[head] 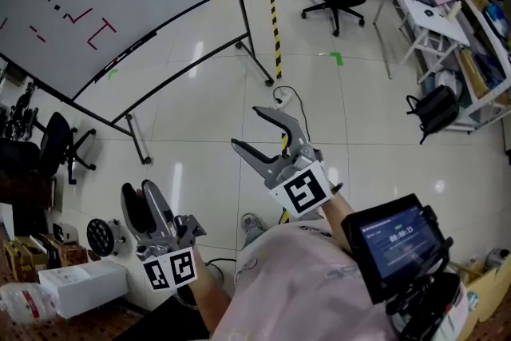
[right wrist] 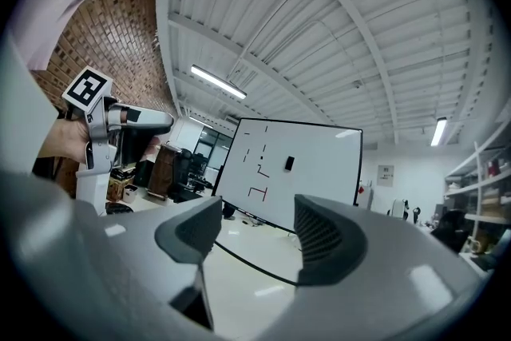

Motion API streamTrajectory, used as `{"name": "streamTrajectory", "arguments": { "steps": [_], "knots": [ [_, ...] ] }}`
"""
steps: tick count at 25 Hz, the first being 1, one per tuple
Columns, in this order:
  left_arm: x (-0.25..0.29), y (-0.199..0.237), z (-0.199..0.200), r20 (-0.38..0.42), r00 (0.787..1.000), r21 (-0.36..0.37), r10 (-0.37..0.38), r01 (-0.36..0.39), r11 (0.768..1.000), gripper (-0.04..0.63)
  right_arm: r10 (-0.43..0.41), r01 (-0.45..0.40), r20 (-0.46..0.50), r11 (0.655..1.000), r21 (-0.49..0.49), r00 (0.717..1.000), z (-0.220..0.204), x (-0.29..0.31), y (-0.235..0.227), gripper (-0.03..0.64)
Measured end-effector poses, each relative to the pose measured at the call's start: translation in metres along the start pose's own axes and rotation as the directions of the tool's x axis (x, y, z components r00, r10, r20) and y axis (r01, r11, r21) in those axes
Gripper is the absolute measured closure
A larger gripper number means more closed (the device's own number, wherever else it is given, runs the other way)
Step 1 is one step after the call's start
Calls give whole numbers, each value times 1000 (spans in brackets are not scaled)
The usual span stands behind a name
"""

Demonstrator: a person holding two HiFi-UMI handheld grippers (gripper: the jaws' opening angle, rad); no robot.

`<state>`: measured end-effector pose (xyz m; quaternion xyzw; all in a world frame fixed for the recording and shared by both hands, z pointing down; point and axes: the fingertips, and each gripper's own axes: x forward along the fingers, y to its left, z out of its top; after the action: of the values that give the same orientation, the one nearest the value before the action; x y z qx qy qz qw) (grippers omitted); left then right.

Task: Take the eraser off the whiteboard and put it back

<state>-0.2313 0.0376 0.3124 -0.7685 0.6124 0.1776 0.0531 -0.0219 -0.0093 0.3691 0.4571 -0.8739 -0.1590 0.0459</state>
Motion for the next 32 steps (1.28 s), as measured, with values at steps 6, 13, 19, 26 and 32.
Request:
{"name": "streamTrajectory", "arguments": {
  "steps": [6,13,19,26,32],
  "knots": [
    [10,-1,-6,-8,1000,-7,-4,4,1000,387,-71,66,21,985,159,997,-3,8,-17,337],
    [10,15,-8,-3,1000,-11,7,-7,1000,387,-53,52,0,988,147,999,-11,19,-17,339],
    [6,32,-6,2,999,-13,32,-32,999,387,-38,38,0,993,112,999,-15,31,-11,337],
    [12,39,-9,-2,999,-15,42,-42,999,387,-28,29,-11,993,116,1000,-17,40,-12,339],
    [18,41,-11,-8,999,-16,36,-36,999,387,-29,30,-14,993,118,999,-20,43,-14,339]
  ]
}}
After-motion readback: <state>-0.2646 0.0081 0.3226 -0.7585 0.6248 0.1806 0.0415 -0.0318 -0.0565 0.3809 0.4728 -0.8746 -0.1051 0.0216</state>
